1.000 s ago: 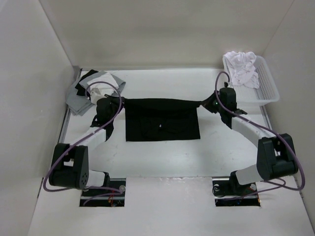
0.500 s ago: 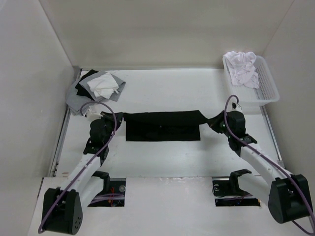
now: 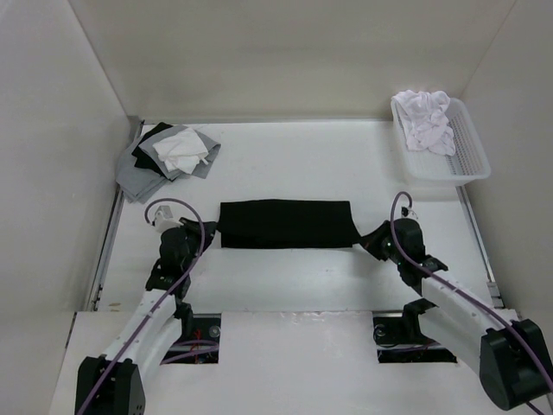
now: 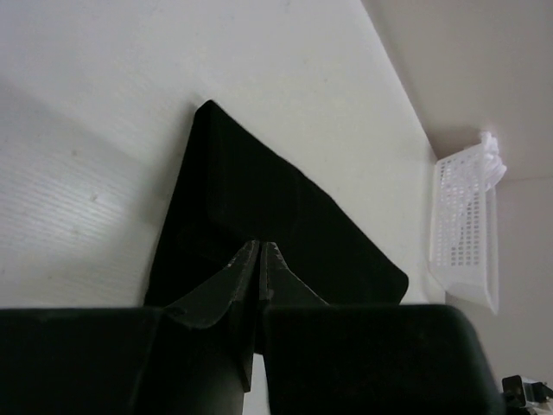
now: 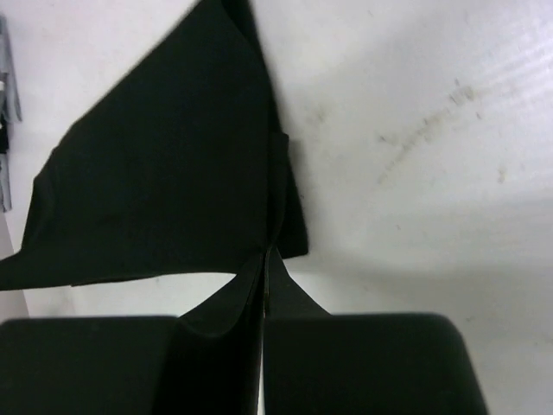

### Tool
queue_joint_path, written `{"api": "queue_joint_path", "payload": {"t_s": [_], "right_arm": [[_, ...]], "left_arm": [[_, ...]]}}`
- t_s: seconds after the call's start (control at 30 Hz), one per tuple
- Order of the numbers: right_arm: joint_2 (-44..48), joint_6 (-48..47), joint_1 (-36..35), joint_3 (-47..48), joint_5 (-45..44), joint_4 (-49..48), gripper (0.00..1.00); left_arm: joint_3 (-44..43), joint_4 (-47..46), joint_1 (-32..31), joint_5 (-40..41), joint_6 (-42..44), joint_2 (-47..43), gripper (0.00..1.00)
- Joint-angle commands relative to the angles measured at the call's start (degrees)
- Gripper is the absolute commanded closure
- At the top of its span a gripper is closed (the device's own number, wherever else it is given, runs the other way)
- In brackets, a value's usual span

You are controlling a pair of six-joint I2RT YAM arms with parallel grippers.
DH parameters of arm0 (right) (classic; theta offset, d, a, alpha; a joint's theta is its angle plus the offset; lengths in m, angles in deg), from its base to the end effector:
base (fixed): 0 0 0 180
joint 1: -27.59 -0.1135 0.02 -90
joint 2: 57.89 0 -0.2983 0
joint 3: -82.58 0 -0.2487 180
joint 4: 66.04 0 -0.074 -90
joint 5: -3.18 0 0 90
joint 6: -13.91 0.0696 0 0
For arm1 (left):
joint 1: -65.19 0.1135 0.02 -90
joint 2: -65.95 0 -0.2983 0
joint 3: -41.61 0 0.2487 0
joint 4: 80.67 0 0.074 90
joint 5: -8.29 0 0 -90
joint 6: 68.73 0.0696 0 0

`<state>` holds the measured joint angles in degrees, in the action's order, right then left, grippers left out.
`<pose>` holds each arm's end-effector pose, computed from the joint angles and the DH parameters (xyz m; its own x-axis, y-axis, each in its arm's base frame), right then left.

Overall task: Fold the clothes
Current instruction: Fold the tank top

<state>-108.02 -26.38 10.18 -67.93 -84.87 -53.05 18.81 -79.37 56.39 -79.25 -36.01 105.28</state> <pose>0.1720 0.0564 0.1753 -0.5904 0.6138 -0.5241 0.1922 0.7376 0.6473 0.1628 -0.0222 0.1878 -0.2582 -0.8106 -0.5256 -0.1938 0.5765 -0.7938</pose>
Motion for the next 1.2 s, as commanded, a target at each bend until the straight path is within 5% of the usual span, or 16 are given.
{"api": "queue_joint_path", "payload": {"t_s": [0.0, 0.1, 0.27, 0.43, 0.5, 0.63, 0.8, 0.97, 1.17], "right_arm": [[0.9, 4.4, -0.8, -1.7, -0.7, -0.1, 1.0], [0.7, 6.0, -0.9, -3.0, -0.4, -0.2, 0.94], [2.0, 4.2, -1.2, -1.8, -1.3, -0.1, 0.69], [1.7, 0.1, -1.3, 0.8, -1.8, -0.8, 0.6], [-1.0, -0.8, -1.3, 1.8, -1.9, -1.4, 0.62], [-5.0, -1.7, -2.2, 3.9, -1.9, -4.7, 0.9], [-8.7, -2.2, -9.9, 6.6, -1.4, -8.5, 0.93], [-16.6, -0.1, -17.0, 7.9, -1.8, -14.9, 0.93], [-25.2, 1.9, -15.4, 6.1, -3.0, -20.4, 0.97]], "left_arm": [[1.6, -0.5, 0.1, -0.3, 0.9, 0.1, 0.99], [2.2, -0.5, 0.1, 0.0, 0.7, 1.0, 0.94], [0.8, -0.1, 3.2, 0.4, 0.9, -0.7, 0.77], [-3.5, -0.5, 1.8, 3.5, 2.1, -1.6, 0.77], [-4.9, -2.1, -1.9, 5.3, 2.5, 0.6, 0.78], [-7.2, -9.6, -17.0, 11.0, 1.6, 10.9, 0.79], [-11.0, -18.1, -33.4, 17.0, 1.1, 27.6, 0.79], [-8.2, -22.9, -33.3, 17.5, -1.9, 34.6, 0.8], [-2.9, -23.5, -29.1, 16.6, -2.1, 34.2, 0.8]]}}
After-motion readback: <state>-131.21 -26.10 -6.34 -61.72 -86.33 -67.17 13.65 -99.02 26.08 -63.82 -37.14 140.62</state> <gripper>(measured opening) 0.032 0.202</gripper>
